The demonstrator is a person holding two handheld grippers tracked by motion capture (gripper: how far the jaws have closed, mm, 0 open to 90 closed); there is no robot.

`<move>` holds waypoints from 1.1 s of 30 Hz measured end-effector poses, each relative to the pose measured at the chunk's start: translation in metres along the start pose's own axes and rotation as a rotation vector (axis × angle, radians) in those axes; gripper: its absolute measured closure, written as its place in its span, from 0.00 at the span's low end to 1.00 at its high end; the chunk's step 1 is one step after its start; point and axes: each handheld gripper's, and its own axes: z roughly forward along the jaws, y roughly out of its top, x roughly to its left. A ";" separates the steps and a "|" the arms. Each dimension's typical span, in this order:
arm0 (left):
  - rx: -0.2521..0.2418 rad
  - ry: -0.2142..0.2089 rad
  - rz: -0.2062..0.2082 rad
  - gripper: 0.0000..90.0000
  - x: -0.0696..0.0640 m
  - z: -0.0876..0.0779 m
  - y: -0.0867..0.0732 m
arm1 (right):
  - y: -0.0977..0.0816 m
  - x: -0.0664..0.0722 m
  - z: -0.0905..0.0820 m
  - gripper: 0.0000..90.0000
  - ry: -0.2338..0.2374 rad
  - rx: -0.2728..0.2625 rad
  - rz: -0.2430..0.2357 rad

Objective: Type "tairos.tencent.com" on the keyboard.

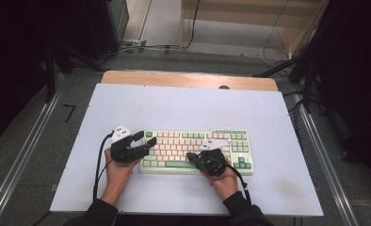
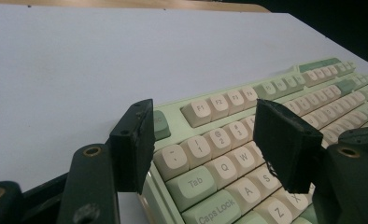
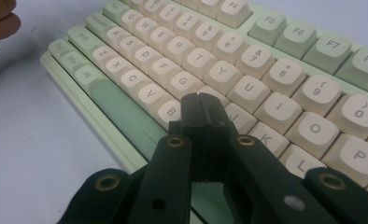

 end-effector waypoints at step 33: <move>0.046 -0.125 0.060 0.51 -0.038 0.026 0.001 | 0.003 -0.041 -0.048 0.46 -0.047 -0.156 0.157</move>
